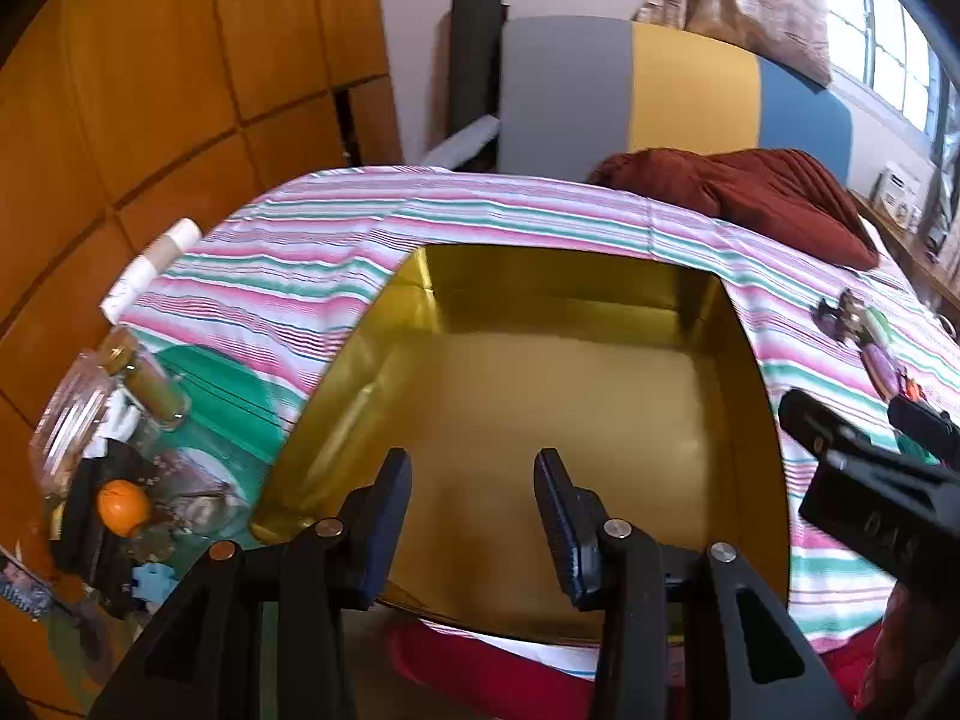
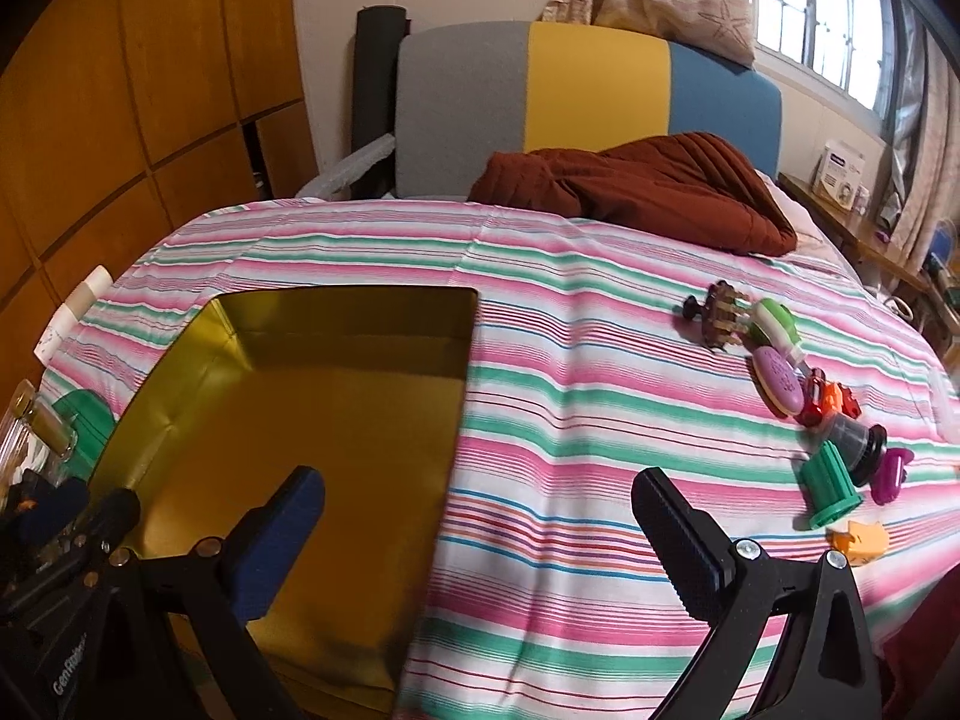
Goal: Organize rigid objects
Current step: 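Move both tools from the gold tray toward the cluster of toys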
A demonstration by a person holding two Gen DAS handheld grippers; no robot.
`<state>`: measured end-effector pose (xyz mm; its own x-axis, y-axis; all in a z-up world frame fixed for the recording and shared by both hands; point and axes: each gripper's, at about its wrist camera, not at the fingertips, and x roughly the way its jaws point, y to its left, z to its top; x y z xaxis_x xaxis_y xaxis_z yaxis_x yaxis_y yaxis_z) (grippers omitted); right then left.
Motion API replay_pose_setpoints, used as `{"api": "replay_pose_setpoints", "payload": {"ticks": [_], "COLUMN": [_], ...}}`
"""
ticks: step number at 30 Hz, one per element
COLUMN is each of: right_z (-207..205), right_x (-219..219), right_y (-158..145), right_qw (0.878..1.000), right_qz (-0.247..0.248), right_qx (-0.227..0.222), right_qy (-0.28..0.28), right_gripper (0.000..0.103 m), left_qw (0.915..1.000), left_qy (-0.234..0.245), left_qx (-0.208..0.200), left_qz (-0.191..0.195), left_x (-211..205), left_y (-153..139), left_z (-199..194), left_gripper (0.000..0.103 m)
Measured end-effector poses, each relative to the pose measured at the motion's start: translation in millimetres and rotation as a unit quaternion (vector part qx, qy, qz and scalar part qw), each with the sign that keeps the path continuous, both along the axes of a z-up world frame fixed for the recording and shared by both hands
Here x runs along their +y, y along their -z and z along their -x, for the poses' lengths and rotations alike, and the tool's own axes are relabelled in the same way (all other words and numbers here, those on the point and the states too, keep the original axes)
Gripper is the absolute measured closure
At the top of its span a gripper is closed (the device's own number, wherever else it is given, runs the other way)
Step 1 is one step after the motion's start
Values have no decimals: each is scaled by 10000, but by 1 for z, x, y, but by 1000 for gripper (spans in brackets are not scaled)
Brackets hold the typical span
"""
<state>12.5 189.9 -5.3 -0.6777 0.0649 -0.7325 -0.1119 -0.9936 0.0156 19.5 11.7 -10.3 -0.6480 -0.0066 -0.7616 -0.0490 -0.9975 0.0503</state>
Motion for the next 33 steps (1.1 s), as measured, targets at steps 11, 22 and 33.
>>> {"api": "replay_pose_setpoints", "payload": {"ticks": [11, 22, 33], "right_z": [-12, -35, -76], "right_x": [71, 163, 263], "right_y": [10, 9, -30], "right_qw": [9971, 9870, 9627], "right_qz": [-206, -472, -375], "right_qx": [-247, -312, 258], "right_qy": [683, 1502, 2669], "right_gripper": [0, 0, 0], "left_qw": [9955, 9644, 9029], "left_qy": [870, 2528, 3882], "left_qx": [-213, -414, -1147], "left_qz": [-323, -657, -1443], "left_x": [40, 136, 272], "left_y": [12, 3, 26], "left_z": [-7, -15, -4], "left_gripper": [60, 60, 53]}}
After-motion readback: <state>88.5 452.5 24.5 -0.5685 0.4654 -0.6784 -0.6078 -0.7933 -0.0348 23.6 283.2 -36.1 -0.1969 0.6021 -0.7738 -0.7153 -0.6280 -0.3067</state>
